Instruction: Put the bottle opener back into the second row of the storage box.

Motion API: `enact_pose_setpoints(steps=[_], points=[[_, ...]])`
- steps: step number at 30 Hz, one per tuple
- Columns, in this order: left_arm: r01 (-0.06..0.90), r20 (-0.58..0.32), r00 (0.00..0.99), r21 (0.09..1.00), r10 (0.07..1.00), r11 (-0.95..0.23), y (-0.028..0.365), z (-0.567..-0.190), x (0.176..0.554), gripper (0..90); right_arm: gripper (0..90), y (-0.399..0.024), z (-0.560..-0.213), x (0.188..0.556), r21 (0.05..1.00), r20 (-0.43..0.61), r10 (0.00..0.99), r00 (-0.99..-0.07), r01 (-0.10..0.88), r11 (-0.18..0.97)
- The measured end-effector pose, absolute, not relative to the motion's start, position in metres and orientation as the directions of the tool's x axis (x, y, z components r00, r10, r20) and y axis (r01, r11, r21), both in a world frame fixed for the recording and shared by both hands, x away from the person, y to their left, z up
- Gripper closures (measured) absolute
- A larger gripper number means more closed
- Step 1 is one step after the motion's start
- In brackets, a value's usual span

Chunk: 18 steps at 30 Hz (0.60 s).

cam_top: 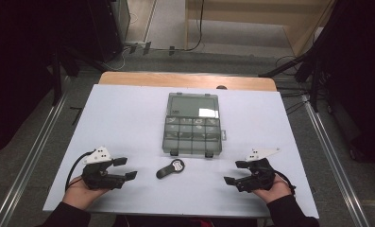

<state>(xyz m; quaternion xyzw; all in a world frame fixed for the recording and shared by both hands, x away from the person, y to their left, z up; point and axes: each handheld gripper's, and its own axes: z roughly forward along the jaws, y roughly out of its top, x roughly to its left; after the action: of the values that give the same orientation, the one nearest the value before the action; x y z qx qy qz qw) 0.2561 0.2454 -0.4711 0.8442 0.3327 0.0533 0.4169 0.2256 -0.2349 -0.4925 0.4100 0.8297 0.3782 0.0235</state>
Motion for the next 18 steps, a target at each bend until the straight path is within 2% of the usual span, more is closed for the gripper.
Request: enact_pose_setpoints(steps=[18], points=[[0.514, -0.179, 0.776, 0.735, 0.605, -0.442, 0.2449, -0.4719, 0.2563, 31.3, 22.4, -0.2346, -0.4940, 0.2269, 0.644, 0.283, 0.678, -0.678, 0.658, 0.390]])
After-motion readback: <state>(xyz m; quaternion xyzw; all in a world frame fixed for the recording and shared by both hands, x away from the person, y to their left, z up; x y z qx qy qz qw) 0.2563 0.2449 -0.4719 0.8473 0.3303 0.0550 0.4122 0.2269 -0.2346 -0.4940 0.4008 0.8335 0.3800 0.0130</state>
